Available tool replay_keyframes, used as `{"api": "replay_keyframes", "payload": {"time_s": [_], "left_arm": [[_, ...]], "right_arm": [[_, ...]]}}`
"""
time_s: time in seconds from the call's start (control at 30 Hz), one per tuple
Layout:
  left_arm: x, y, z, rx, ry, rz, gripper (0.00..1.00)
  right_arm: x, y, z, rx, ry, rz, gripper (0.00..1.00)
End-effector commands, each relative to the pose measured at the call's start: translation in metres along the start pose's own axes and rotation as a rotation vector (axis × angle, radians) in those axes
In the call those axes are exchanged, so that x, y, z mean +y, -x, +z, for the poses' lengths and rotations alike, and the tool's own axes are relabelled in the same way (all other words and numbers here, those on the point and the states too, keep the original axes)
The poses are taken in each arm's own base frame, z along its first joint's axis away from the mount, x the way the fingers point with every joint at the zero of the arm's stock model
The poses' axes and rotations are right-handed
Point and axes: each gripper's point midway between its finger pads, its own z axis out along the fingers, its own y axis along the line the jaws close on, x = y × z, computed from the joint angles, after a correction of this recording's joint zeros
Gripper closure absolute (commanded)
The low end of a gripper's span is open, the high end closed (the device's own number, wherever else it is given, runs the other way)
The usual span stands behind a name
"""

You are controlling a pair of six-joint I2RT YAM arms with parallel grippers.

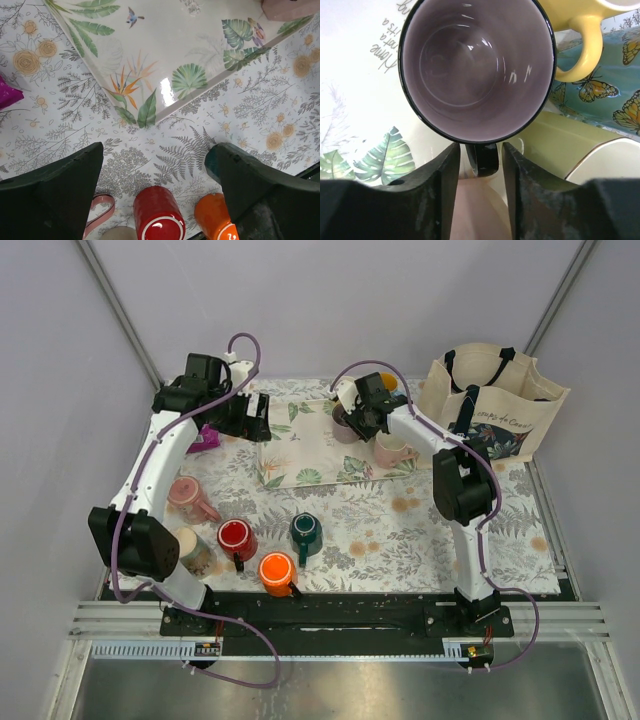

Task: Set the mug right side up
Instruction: Place the cup on the tray.

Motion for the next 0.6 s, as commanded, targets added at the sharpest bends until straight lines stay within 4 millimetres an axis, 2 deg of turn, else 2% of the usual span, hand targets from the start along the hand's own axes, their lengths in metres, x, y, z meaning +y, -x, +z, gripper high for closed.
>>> {"api": "replay_keyframes", "payload": {"time_s": [0.0,0.07,0.13,0.17,0.2,0.23,0.3,0.37,0.4,0.43,0.57], "left_arm": [[-0.005,0.009,-0.022,-0.074,0.037,0.041,0.01],[-0.003,0.009,-0.025,-0.079,0.071,0.058,0.01],[-0.004,0.012,-0.033,-0.098,0.103,0.072,0.01],[-0.006,0.015,-0.038,-0.112,0.126,0.088,0.01],[-0.01,0.017,-0.043,-0.125,0.142,0.117,0.01],[-0.014,0.015,-0.047,-0.117,0.152,0.169,0.01],[-0.021,0.007,-0.053,-0.079,0.205,0.356,0.01],[-0.021,0.001,-0.06,-0.042,0.338,0.554,0.01],[-0.023,-0.006,-0.06,-0.012,0.333,0.64,0.01],[-0.028,-0.011,-0.061,0.004,0.334,0.68,0.01],[-0.043,-0.02,-0.064,-0.037,0.281,0.685,0.01]], "right_arm": [[-0.013,0.042,-0.047,-0.13,-0.013,0.03,0.48],[-0.011,0.055,-0.065,-0.169,0.012,0.038,0.38],[-0.011,0.066,-0.085,-0.211,0.028,0.063,0.24],[-0.01,0.072,-0.096,-0.231,0.036,0.076,0.1],[-0.01,0.078,-0.11,-0.256,0.037,0.091,0.01],[-0.012,0.083,-0.128,-0.283,0.029,0.096,0.0],[-0.014,0.083,-0.152,-0.29,0.014,0.097,0.0],[-0.012,0.066,-0.164,-0.241,0.0,0.079,0.0],[-0.013,0.052,-0.168,-0.198,-0.02,0.075,0.01],[-0.013,0.038,-0.171,-0.156,-0.048,0.078,0.0],[0.007,-0.016,-0.172,-0.05,-0.041,0.035,0.01]]}}
